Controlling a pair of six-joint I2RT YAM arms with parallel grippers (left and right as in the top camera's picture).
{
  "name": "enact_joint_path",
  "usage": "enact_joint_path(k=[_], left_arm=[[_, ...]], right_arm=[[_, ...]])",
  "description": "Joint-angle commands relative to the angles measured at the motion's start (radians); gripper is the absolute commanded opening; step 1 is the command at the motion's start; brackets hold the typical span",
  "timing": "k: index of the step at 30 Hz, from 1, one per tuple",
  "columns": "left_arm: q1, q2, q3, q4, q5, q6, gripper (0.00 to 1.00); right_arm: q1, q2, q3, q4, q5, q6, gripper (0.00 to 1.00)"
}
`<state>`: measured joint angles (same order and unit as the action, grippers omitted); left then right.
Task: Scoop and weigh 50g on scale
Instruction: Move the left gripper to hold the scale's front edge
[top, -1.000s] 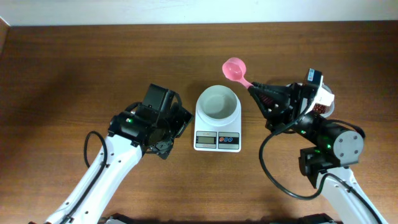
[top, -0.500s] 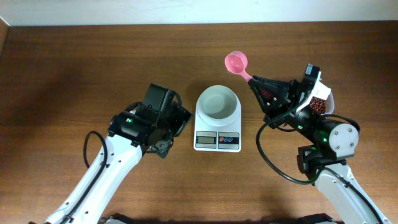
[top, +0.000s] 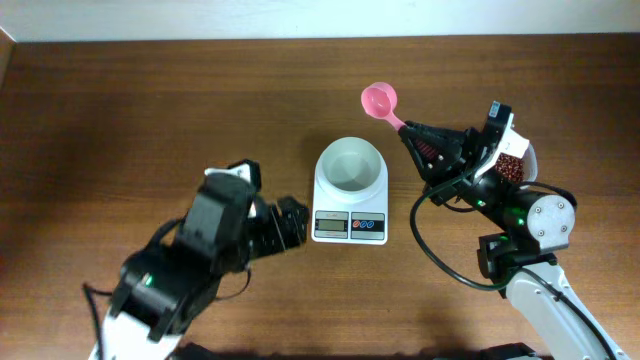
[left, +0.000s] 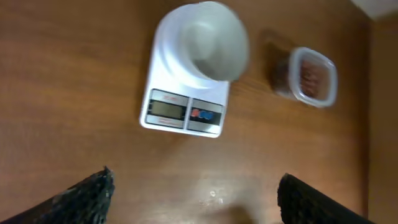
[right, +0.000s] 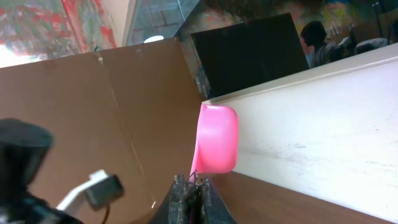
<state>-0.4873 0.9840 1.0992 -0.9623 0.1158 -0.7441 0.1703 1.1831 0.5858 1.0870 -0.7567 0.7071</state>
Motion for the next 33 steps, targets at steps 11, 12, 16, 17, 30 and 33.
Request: enact_joint_path(k=[11,12,16,17,30,33], left_arm=[[-0.42,0.232,-0.003,0.096,-0.322,0.03,0.59],[-0.42,0.271,-0.003,0.101,-0.322,0.03,0.55],[-0.42,0.369,-0.003,0.108,-0.319,0.03,0.33],[-0.42,0.38,-0.003,0.117,-0.322,0.031,0.3],[-0.42,0.442,-0.003,0.166,-0.385,0.031,0.0],[-0.42,0.467,-0.003,0.185,-0.373,0.031,0.56]], right_arm=[[-0.007,0.003,0.021,0.0,0.006,0.0,0.04],[-0.007,0.003,0.021,0.0,0.006,-0.001,0.04],[-0.007,0.003,0.021,0.0,0.006,-0.001,0.04],[-0.007,0.003,0.021,0.0,0.006,-0.001,0.04],[-0.009,0.003,0.021,0.0,0.006,-0.01,0.04],[-0.009,0.003,0.03,-0.054,0.04,-0.122,0.04]])
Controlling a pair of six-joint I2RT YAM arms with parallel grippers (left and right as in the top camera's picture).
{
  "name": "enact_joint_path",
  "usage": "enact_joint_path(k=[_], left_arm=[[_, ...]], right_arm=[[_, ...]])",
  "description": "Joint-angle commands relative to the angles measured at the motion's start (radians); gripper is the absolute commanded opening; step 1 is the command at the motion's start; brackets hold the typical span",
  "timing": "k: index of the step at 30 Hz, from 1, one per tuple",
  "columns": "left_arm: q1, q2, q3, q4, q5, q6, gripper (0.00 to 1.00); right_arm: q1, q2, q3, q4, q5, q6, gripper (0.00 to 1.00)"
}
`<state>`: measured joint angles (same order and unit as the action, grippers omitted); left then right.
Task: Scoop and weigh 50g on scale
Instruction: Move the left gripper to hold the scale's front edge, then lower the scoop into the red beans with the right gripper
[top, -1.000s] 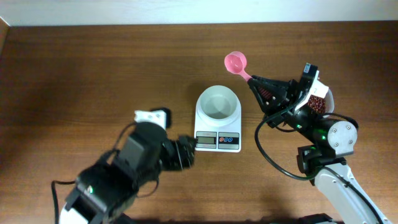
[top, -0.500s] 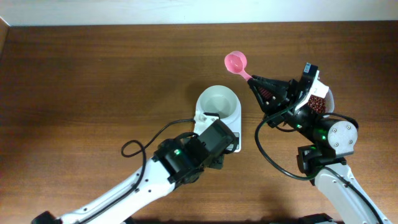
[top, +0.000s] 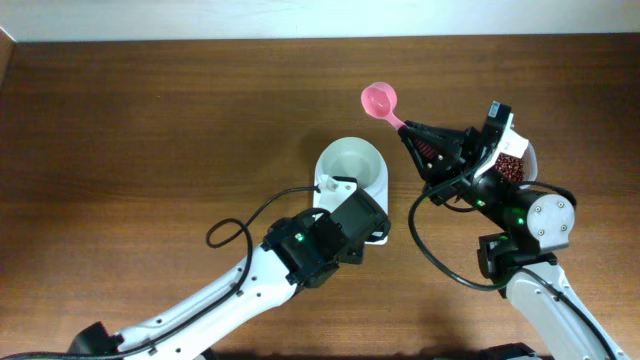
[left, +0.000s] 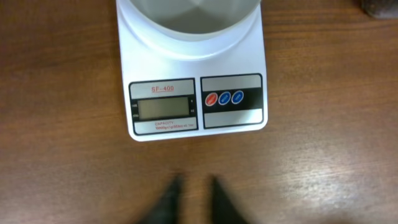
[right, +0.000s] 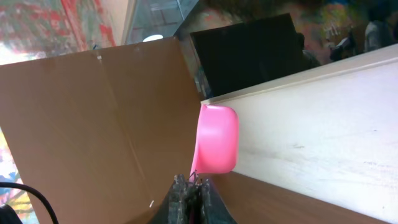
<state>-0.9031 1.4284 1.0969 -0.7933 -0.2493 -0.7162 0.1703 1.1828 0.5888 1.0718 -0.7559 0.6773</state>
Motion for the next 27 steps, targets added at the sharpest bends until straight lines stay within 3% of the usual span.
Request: enact_joint_path(k=[1,2,3,5,8,12,14,16,18,24,27], left_arm=[[-0.004,0.024,-0.001,0.019,-0.008,0.003,0.68],[-0.004,0.024,-0.001,0.019,-0.009,0.003,0.9],[-0.004,0.024,-0.001,0.019,-0.009,0.003,0.99],[-0.004,0.024,-0.001,0.019,-0.01,0.003,0.99],[-0.004,0.024,-0.001,0.019,-0.01,0.003,0.99],[-0.004,0.024,-0.001,0.019,-0.009,0.003,0.99],[-0.004,0.024,-0.001,0.019,-0.009,0.003,0.99],[-0.004,0.024,-0.001,0.019,-0.009,0.003,0.99],[-0.004,0.024,-0.001,0.019,-0.009,0.003,0.99],[-0.004,0.024,-0.001,0.019,-0.009,0.003,0.99],[-0.004,0.024,-0.001,0.019,-0.009,0.003,0.99]], right_arm=[[-0.009,0.003,0.047,-0.096,0.06,-0.127,0.04],[-0.009,0.003,0.086,-0.19,0.061,-0.177,0.04],[-0.009,0.003,0.125,-0.285,0.061,-0.221,0.04],[-0.009,0.003,0.196,-0.443,0.064,-0.314,0.04],[-0.009,0.003,0.276,-0.603,0.171,-0.322,0.04],[-0.007,0.003,0.312,-0.81,0.174,-0.177,0.04],[-0.007,0.003,0.312,-1.007,0.155,-0.18,0.04],[-0.008,-0.002,0.312,-1.235,0.163,-0.322,0.04],[-0.008,-0.013,0.312,-1.33,0.209,-0.382,0.04],[-0.009,-0.1,0.313,-1.564,0.576,-0.386,0.04],[-0.009,-0.114,0.313,-1.65,0.651,-0.386,0.04]])
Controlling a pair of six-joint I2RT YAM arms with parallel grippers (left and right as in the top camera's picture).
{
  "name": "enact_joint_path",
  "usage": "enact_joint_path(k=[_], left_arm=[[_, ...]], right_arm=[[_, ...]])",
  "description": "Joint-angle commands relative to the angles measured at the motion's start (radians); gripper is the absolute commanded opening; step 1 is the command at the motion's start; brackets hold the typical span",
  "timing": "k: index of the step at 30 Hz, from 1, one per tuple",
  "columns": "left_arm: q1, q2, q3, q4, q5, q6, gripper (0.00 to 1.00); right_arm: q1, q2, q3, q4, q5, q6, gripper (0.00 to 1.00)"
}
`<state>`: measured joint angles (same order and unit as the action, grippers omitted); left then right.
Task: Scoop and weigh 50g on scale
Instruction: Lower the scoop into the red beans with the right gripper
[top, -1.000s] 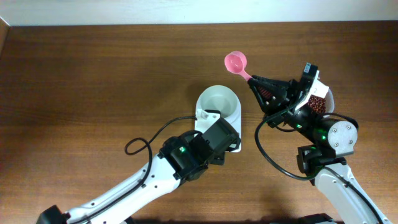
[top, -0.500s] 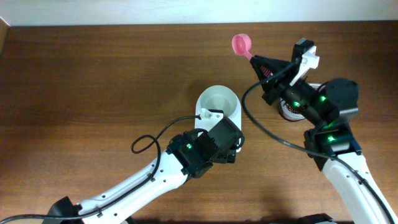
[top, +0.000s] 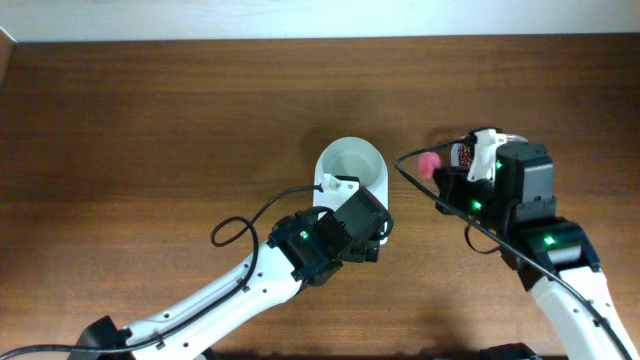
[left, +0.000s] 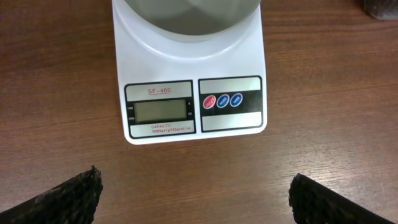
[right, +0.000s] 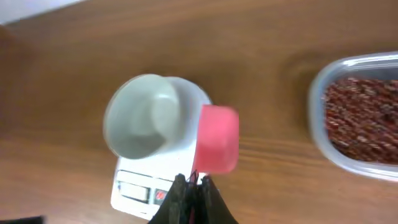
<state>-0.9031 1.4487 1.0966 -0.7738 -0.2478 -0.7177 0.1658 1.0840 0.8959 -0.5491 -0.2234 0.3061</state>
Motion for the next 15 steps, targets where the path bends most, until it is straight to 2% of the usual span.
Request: enact_joint_path(k=[1,4,7,12,15], left_arm=[[-0.004,0.003,0.0,-0.001,-0.011,0.005,0.99],[-0.004,0.003,0.0,-0.001,-0.011,0.005,0.99],[-0.004,0.003,0.0,-0.001,-0.011,0.005,0.99],[-0.004,0.003,0.0,-0.001,-0.011,0.005,0.99],[-0.004,0.003,0.0,-0.001,-0.011,0.005,0.99]], right_arm=[[-0.004,-0.011,0.006,-0.044,0.167,-0.015,0.04],[-0.004,-0.002,0.006,-0.04,0.285,-0.014,0.04],[-0.004,-0.002,0.006,-0.005,0.31,-0.014,0.04],[-0.005,0.01,0.006,0.001,0.605,-0.021,0.04],[-0.005,0.042,0.006,0.04,0.64,-0.161,0.04]])
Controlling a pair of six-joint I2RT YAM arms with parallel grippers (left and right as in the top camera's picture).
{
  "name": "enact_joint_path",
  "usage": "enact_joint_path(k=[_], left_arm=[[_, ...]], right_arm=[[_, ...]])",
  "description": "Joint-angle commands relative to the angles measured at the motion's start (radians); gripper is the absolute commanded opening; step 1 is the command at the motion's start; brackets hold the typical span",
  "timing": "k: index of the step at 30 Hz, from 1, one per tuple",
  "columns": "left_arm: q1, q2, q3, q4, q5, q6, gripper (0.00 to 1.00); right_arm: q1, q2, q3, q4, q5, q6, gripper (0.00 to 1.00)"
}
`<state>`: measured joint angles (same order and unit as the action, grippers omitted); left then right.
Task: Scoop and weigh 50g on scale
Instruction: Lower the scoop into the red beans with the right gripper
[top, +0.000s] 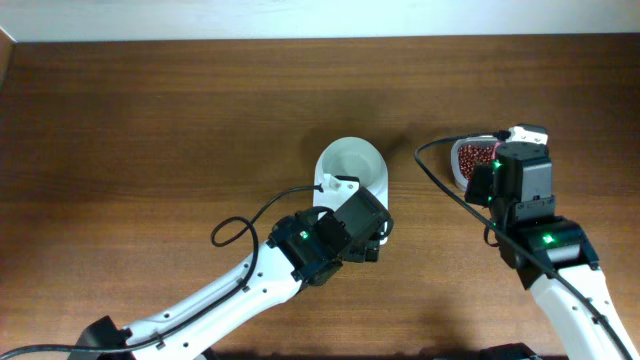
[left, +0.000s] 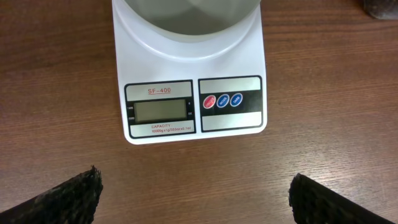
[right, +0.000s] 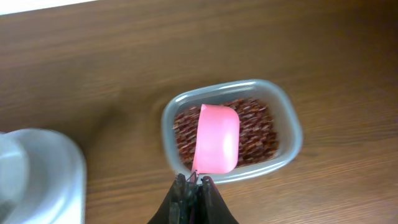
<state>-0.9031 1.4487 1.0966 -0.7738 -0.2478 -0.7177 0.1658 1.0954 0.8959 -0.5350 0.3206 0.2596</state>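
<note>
The white scale (left: 189, 93) carries an empty white bowl (top: 350, 165); its display (left: 160, 111) shows no digits. My left gripper (left: 194, 196) hangs open over the bare wood just in front of the scale, holding nothing. My right gripper (right: 193, 182) is shut on the handle of the pink scoop (right: 217, 138). The scoop's cup hovers above the clear container (right: 287, 118) of red-brown beans (right: 258, 134). In the overhead view the container (top: 468, 158) is partly hidden under my right arm, and the scoop cannot be seen there.
The wooden table (top: 150, 120) stretches left and behind the scale. A black cable (top: 245, 225) loops from my left arm close to the scale's left side. A pale wall edge (right: 50, 5) runs along the table's far side.
My right gripper has moved right with the pink scoop, from beside the bowl and scale to above the bean container. The left gripper and the scale are unchanged.
At first my left gripper was open well left of the scale, and the right held the scoop raised behind it. Then the left was shut close at the scale's front, then open there. The right turned the scoop downward near the bowl, and now holds it over the beans.
</note>
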Motion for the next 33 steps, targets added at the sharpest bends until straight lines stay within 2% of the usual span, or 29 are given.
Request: enact_joint_path(k=[1,7,10,13,19,26,33], left_arm=[[-0.004,0.003,0.0,-0.001,-0.011,0.005,0.99],[-0.004,0.003,0.0,-0.001,-0.011,0.005,0.99],[-0.004,0.003,0.0,-0.001,-0.011,0.005,0.99],[-0.004,0.003,0.0,-0.001,-0.011,0.005,0.99],[-0.004,0.003,0.0,-0.001,-0.011,0.005,0.99],[-0.004,0.003,0.0,-0.001,-0.011,0.005,0.99],[-0.004,0.003,0.0,-0.001,-0.011,0.005,0.99]], right_arm=[[-0.005,0.056,0.006,0.04,0.099,-0.126,0.04],[-0.013,0.223,0.006,0.113,0.176,-0.159,0.06],[-0.077,0.275,0.006,0.121,0.147,-0.154,0.06],[-0.168,0.32,0.006,0.163,-0.086,-0.156,0.06],[-0.227,0.396,0.006,0.177,-0.149,-0.155,0.06],[-0.261,0.441,0.006,0.173,-0.31,-0.147,0.06],[-0.421,0.459,0.006,0.173,-0.658,-0.113,0.04]])
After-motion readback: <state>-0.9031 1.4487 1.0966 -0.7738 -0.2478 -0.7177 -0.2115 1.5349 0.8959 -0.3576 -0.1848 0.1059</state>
